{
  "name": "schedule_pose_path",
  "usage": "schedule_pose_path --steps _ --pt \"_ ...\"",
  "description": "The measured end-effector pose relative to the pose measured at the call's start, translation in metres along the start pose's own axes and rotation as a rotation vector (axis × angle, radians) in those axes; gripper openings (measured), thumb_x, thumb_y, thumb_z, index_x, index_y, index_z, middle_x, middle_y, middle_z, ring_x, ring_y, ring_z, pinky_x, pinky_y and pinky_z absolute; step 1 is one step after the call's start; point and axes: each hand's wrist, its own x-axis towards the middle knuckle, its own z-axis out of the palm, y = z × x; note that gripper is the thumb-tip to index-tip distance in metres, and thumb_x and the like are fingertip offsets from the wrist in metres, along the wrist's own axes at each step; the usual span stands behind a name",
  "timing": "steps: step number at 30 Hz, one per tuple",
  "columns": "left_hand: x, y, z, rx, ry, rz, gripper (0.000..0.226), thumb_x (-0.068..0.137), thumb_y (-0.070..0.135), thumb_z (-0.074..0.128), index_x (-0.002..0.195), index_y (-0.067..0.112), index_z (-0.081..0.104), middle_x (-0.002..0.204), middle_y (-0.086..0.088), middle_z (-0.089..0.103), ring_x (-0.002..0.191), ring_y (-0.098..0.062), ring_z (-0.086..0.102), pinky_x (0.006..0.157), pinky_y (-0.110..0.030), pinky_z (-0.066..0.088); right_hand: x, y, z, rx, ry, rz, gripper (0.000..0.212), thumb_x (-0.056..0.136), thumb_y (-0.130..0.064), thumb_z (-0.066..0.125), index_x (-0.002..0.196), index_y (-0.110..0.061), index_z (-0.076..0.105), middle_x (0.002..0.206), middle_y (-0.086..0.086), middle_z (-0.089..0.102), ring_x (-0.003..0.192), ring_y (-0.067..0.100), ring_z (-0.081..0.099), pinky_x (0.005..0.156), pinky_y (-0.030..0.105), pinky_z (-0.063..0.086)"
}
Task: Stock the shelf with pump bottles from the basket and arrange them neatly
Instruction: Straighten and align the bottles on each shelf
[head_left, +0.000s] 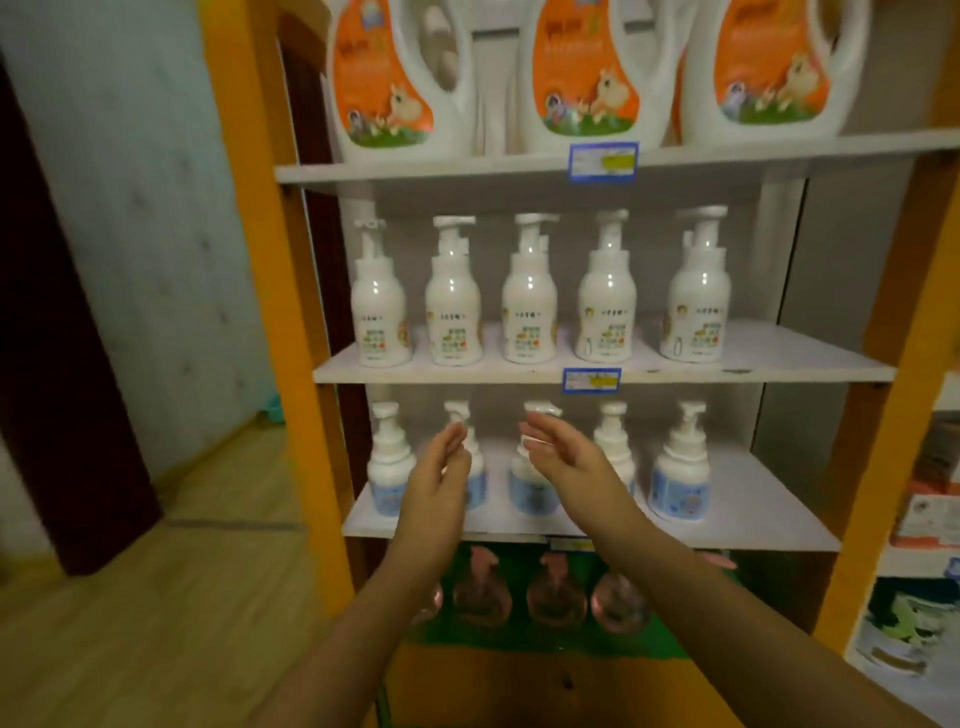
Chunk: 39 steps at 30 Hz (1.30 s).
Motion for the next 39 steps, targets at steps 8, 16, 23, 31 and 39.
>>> schedule_pose_path --steps 8,16,23,31,39 --pt "0.063 0.048 -0.039 0.048 0.017 -0.044 0.047 0.097 0.013 0.033 0.143 0.014 0.024 0.150 -0.003 0.031 0.137 -0.017 0.030 0.100 -0.022 0.026 0.070 -0.058 0.028 -0.161 -0.038 -0.016 0.049 0.093 -0.001 0.040 0.140 -0.012 0.030 0.145 0.006 0.038 0.132 0.018 0.038 0.107 0.027 0.031" --pt "0.129 0.040 -0.074 0.182 0.179 -0.110 0.044 0.092 0.002 0.041 0.134 0.005 0.030 0.137 -0.015 0.045 0.123 -0.030 0.046 0.097 -0.036 0.041 0.124 -0.072 0.087 -0.315 -0.253 -0.059 0.057 0.091 0.002 0.037 0.144 -0.016 0.021 0.146 0.005 0.036 0.135 0.019 0.034 0.111 0.029 0.026" --pt "0.179 -0.013 -0.087 0.246 0.032 -0.113 0.047 0.088 0.019 0.045 0.134 0.021 0.036 0.129 -0.007 0.057 0.121 -0.025 0.050 0.106 -0.045 0.039 0.165 -0.054 0.134 -0.361 -0.095 -0.026 0.057 0.086 -0.002 0.049 0.136 -0.011 0.024 0.129 0.013 0.048 0.116 0.027 0.052 0.091 0.032 0.048" --pt "0.186 -0.017 -0.083 0.371 -0.001 -0.165 0.066 0.093 0.020 0.035 0.146 0.020 -0.004 0.147 -0.010 0.036 0.139 -0.032 0.023 0.116 -0.048 0.021 0.175 -0.043 0.138 -0.502 -0.013 -0.024 0.056 0.085 -0.015 0.058 0.133 -0.009 0.029 0.126 0.011 0.052 0.112 0.027 0.054 0.094 0.039 0.046" --pt "0.195 -0.029 -0.086 0.362 -0.009 -0.143 0.064 0.091 0.024 0.036 0.145 0.027 0.002 0.144 -0.012 0.040 0.136 -0.035 0.030 0.112 -0.052 0.028 0.173 -0.040 0.142 -0.533 0.015 -0.037 0.065 0.082 -0.020 0.060 0.136 -0.009 0.026 0.129 0.012 0.048 0.117 0.029 0.050 0.100 0.044 0.044"
